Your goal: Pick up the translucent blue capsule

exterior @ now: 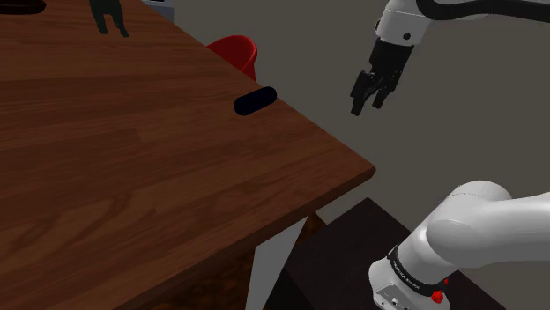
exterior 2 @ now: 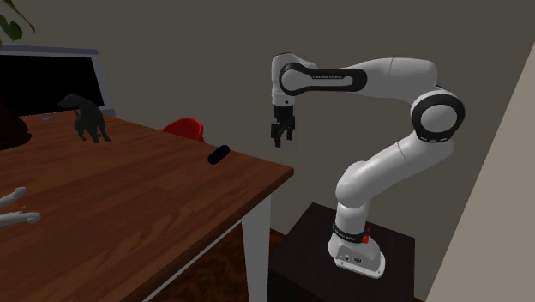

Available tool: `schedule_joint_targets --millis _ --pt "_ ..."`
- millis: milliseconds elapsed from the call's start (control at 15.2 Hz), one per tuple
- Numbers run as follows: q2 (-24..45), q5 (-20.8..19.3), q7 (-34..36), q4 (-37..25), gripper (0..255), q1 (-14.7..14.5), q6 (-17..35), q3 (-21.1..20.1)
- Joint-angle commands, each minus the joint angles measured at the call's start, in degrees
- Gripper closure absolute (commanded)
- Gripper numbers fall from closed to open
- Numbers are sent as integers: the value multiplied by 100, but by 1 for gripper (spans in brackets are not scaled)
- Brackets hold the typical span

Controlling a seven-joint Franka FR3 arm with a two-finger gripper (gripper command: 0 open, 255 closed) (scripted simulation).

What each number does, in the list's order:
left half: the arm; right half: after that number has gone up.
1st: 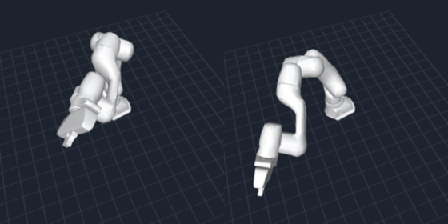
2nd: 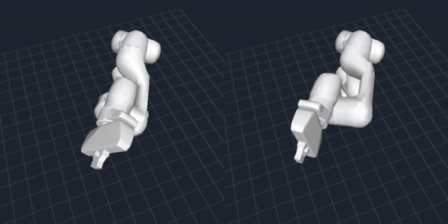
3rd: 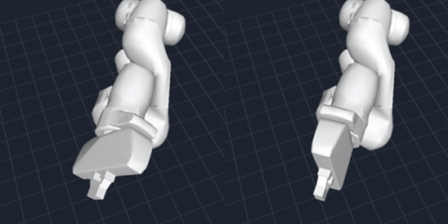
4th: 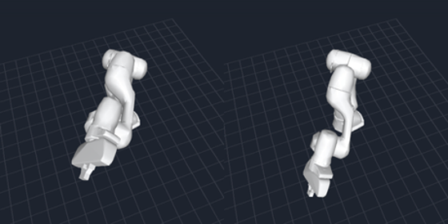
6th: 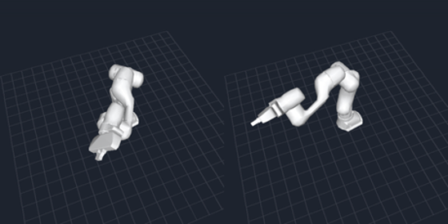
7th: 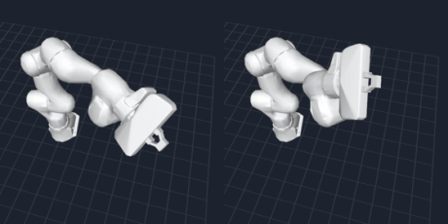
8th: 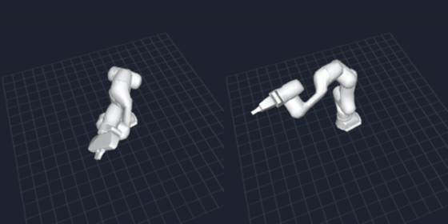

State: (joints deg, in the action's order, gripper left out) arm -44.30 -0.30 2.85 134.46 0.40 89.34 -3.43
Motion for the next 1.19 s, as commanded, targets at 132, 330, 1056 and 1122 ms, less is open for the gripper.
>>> schedule_joint_targets --millis 132,330,1056,1122 --pt "-141 299 720 19 0 63 -52 -301" --pt "-257 749 1807 -39 0 179 -80 -776" --pt "241 1976 5791 -1126 0 1010 213 -2637" --pt "347 2028 6152 -1290 0 1130 255 -2816"
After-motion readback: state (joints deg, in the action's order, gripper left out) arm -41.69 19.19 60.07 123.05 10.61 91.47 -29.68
